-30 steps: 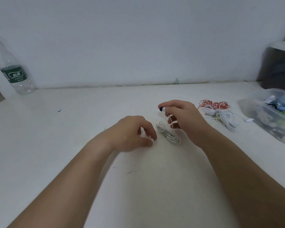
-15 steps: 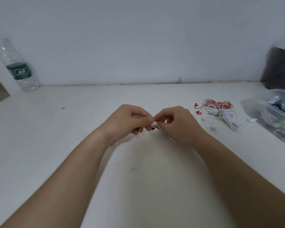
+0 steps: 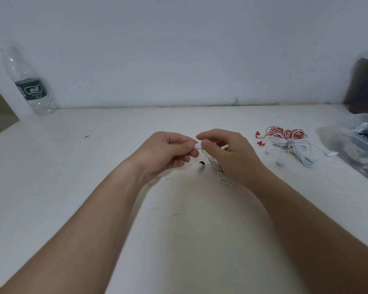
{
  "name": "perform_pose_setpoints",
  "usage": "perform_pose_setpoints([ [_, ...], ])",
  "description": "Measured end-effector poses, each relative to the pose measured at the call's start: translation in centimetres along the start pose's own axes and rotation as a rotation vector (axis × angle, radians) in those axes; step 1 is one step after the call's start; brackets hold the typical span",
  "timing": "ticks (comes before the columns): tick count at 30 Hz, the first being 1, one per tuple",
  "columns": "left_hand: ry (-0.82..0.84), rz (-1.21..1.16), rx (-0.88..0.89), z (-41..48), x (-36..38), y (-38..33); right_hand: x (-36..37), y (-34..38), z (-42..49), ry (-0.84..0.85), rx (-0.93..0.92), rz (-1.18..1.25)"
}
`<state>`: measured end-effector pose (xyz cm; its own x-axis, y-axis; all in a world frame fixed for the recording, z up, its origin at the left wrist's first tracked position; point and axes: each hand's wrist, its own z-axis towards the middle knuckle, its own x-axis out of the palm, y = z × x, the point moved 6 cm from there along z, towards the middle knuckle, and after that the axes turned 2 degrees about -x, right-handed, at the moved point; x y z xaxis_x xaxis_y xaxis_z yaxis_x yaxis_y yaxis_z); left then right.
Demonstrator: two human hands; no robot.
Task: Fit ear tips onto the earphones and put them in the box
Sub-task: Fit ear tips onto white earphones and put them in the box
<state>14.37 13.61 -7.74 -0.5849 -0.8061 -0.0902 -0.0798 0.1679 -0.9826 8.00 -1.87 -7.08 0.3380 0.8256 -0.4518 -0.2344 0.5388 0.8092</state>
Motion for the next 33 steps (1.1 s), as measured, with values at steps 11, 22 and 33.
perform_pose_setpoints([
  [11, -0.426, 0.307, 0.187, -1.0, -4.7, -2.1, 0.8, 0.1, 0.3, -0.11, -0.017, 0.085],
  [22, -0.346, 0.813, -0.034, -1.5, -6.5, -0.9, 1.7, 0.2, 0.5, -0.083, -0.044, -0.072],
  [33, -0.337, 0.86, -0.057, -1.0, -5.8, -0.3, 1.9, -0.2, 0.5, -0.088, -0.026, -0.095],
])
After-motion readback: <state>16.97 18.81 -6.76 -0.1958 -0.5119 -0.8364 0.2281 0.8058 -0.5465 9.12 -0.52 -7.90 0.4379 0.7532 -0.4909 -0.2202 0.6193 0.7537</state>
